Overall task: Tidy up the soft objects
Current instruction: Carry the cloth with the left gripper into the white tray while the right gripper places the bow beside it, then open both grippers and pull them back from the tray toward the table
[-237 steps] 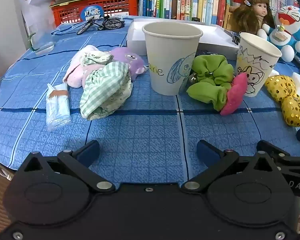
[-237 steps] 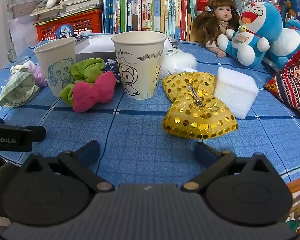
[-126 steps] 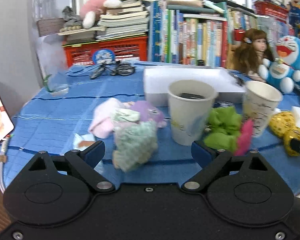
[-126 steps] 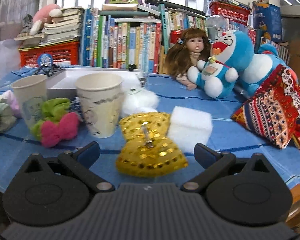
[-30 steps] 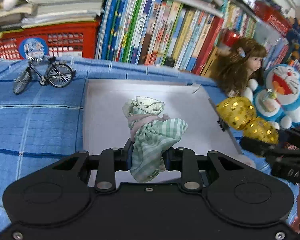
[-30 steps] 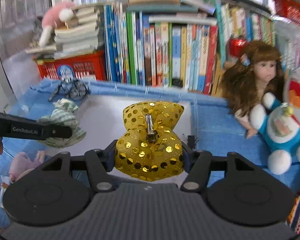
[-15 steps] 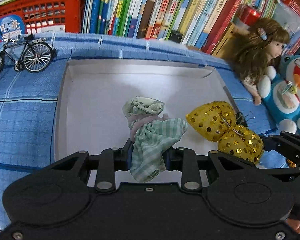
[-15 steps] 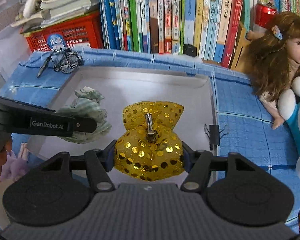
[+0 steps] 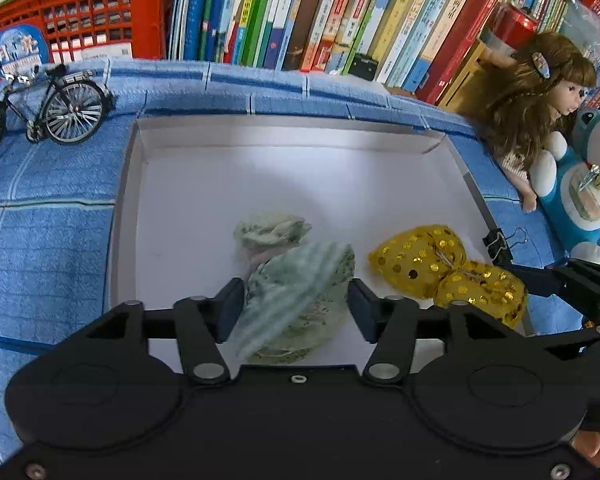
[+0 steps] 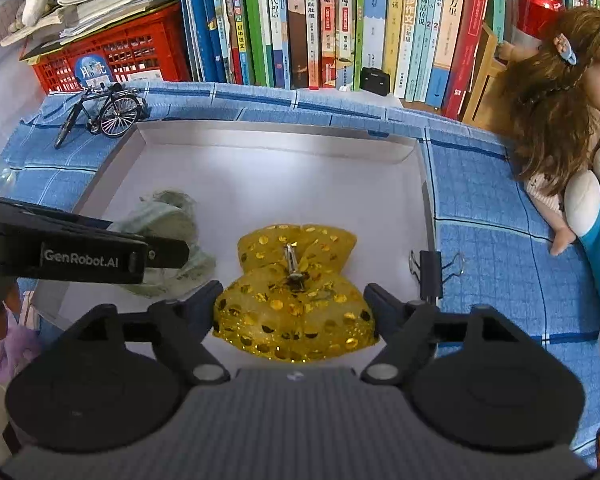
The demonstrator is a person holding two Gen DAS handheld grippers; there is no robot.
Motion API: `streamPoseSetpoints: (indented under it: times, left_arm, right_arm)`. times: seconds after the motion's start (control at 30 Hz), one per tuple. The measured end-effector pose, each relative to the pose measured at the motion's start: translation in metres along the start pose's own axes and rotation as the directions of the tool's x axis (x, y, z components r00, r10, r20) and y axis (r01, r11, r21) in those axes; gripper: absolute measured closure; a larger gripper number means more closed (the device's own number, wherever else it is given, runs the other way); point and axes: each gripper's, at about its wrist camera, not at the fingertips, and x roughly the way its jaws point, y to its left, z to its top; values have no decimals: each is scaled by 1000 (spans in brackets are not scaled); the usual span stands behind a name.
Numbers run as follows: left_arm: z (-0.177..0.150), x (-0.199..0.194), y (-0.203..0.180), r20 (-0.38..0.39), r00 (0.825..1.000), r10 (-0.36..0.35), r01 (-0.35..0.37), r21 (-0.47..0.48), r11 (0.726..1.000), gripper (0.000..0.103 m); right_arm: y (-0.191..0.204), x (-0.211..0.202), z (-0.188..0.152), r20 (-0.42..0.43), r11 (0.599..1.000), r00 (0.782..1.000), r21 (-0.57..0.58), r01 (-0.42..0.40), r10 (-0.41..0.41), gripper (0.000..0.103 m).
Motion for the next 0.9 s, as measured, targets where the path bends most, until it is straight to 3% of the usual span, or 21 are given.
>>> streamPoseSetpoints:
  times: [0.07, 0.13, 0.57, 0.9]
  left_arm:
    - [0, -6, 0, 17, 1000, 3, -3, 3, 1000, 31]
    - [-2, -13, -1, 32, 999, 11, -11, 8, 1000, 28]
    - [-24, -69, -18, 132, 991, 32, -41, 73, 997, 24]
    - [-58, -130, -48, 286, 958, 30, -77, 155, 985, 18]
  right_arm:
    - [0, -3, 0, 8, 1000, 1000, -3, -5, 5, 15]
    - [0, -7, -1, 19, 1000, 1000, -4, -5, 5, 13]
    - [0, -51, -14, 102, 1000, 995, -19, 21, -19, 12]
    - [12, -104, -39, 221, 998, 975, -56, 26, -13, 10]
